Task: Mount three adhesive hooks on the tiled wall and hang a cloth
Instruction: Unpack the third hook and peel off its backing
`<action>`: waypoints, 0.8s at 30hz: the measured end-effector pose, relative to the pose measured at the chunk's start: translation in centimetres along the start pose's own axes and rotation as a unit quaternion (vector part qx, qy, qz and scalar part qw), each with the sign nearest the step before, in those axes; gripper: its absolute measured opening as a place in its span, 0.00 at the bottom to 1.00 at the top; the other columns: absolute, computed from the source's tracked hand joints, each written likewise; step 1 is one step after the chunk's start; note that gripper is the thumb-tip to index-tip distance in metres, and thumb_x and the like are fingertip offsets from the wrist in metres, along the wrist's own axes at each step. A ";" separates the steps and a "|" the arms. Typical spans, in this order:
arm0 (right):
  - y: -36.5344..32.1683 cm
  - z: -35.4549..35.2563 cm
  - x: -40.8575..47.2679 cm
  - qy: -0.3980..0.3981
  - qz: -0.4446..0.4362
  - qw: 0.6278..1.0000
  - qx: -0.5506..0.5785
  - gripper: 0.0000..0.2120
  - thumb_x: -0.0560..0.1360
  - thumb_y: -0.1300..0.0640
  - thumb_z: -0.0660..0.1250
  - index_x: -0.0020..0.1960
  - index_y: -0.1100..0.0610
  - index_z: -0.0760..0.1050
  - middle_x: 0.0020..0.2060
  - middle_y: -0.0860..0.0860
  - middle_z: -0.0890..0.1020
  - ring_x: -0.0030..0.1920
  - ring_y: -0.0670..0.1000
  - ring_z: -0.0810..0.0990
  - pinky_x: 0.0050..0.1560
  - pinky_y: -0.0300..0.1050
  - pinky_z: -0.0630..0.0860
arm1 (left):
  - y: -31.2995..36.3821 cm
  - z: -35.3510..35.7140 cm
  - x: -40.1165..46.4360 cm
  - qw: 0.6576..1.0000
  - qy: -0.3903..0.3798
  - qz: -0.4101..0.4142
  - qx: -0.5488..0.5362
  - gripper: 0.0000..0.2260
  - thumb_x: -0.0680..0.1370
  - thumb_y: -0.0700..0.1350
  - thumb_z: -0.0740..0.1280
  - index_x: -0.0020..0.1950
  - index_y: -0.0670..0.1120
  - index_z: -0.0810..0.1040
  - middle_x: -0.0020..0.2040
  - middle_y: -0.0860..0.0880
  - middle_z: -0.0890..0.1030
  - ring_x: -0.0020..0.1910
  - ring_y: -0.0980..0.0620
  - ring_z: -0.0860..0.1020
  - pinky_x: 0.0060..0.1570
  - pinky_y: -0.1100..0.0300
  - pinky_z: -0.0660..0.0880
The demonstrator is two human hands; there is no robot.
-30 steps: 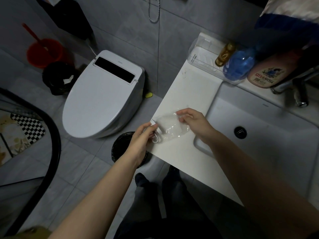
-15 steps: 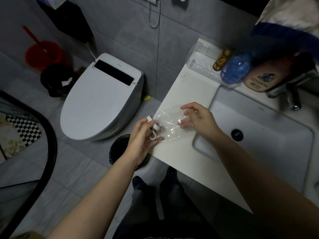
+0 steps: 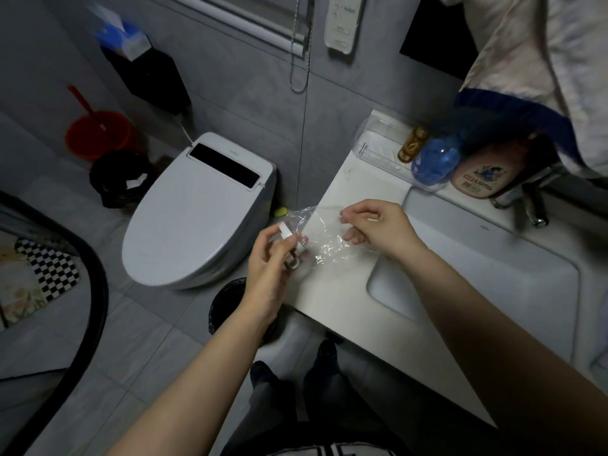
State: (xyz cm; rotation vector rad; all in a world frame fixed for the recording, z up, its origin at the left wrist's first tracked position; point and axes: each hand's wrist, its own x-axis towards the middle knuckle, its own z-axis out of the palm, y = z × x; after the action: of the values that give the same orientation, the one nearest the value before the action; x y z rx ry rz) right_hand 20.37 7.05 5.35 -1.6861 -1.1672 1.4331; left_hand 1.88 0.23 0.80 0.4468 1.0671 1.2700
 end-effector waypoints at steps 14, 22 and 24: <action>-4.7 1.4 -4.9 0.038 -0.214 0.967 -0.135 0.11 0.75 0.68 0.67 0.51 0.57 0.83 0.41 0.54 0.86 0.38 0.49 0.86 0.46 0.40 0.81 | 5.8 -1.7 -4.9 0.989 -0.016 0.143 0.019 0.18 0.73 0.45 0.70 0.63 0.47 0.77 0.44 0.49 0.82 0.42 0.49 0.72 0.43 0.62 0.72; -6.4 2.9 -7.3 0.084 -0.275 0.951 -0.109 0.09 0.74 0.63 0.71 0.48 0.50 0.82 0.44 0.48 0.86 0.47 0.49 0.86 0.54 0.50 0.82 | 8.7 -2.8 -7.0 0.971 0.003 0.232 0.050 0.18 0.70 0.50 0.72 0.59 0.51 0.79 0.48 0.47 0.81 0.46 0.46 0.75 0.41 0.60 0.70; -6.9 3.2 -7.9 0.104 -0.281 0.951 -0.076 0.07 0.75 0.64 0.71 0.50 0.55 0.82 0.44 0.51 0.86 0.46 0.48 0.86 0.53 0.50 0.82 | 9.2 -3.2 -7.3 0.970 0.008 0.238 0.050 0.18 0.70 0.50 0.72 0.59 0.52 0.79 0.51 0.46 0.81 0.51 0.44 0.77 0.43 0.58 0.70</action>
State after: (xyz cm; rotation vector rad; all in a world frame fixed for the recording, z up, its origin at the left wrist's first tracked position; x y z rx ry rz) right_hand 15.55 2.45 14.06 -1.3958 -1.5086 0.8124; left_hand -5.32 -4.54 9.36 0.8052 1.0776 1.6443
